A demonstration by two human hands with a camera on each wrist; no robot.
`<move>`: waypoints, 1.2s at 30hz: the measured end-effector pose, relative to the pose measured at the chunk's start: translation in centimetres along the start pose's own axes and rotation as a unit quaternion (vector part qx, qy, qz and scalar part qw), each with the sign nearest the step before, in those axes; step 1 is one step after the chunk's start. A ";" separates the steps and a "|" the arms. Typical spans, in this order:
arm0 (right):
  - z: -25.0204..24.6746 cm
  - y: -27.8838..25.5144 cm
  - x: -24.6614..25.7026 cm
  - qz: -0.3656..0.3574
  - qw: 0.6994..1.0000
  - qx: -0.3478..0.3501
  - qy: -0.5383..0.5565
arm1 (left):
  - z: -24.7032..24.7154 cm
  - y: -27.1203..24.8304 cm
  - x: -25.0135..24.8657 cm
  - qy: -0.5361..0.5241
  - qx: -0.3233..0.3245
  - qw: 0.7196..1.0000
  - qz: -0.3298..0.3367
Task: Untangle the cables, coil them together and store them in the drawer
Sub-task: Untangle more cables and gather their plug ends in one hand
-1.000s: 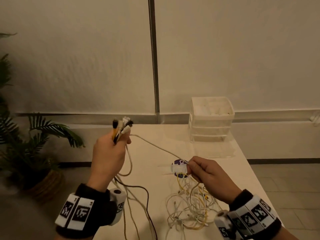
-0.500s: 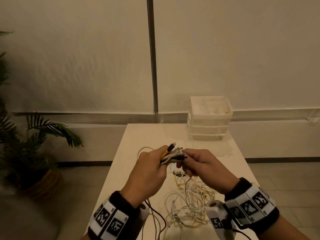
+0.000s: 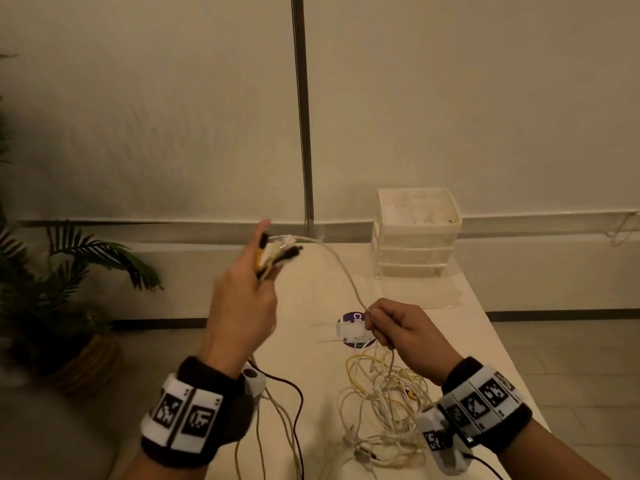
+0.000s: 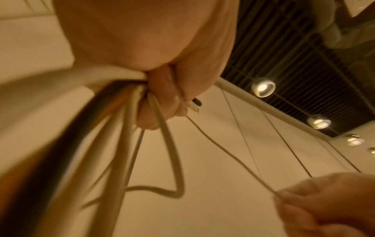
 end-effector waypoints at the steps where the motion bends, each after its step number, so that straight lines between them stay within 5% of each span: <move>1: 0.0 0.4 0.0 -0.003 1.000 -0.001 -0.007 | 0.9 -0.6 -0.8 0.016 0.018 0.999 0.026; 3: -0.2 1.1 0.1 -0.005 1.000 -0.004 -0.030 | 2.6 -1.6 -2.2 0.040 0.040 0.996 0.068; 8: -3.1 4.0 1.9 -0.033 0.992 -0.077 -0.097 | 0.6 -1.8 -4.2 -0.012 -0.053 0.990 0.133; 14: -7.1 5.5 7.7 -0.101 0.973 -0.158 -0.132 | 3.1 -2.9 -7.5 -0.030 0.062 0.967 0.246; 19: -2.2 2.7 8.7 -0.103 0.993 0.016 -0.050 | 7.2 -2.6 -4.8 0.021 0.179 0.972 0.154; 26: -1.2 1.4 6.8 -0.034 0.996 0.048 0.066 | 6.7 -1.9 -3.0 0.024 0.141 0.984 0.110; 32: -0.6 -0.9 3.3 0.031 0.982 0.068 0.171 | 0.1 0.7 -2.1 -0.002 -0.056 0.997 0.051; 36: -0.5 -1.8 1.6 0.064 0.979 0.067 0.181 | 0.4 1.2 -1.4 0.047 0.004 0.998 0.035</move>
Point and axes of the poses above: each hand's wrist, its own y-axis towards the middle knuckle, its own z-axis out of the palm, x = y × z, the point moved 10 cm from there along y, towards the middle knuckle, and after that the axes turned 10 degrees about -y, right-handed, at the moved point
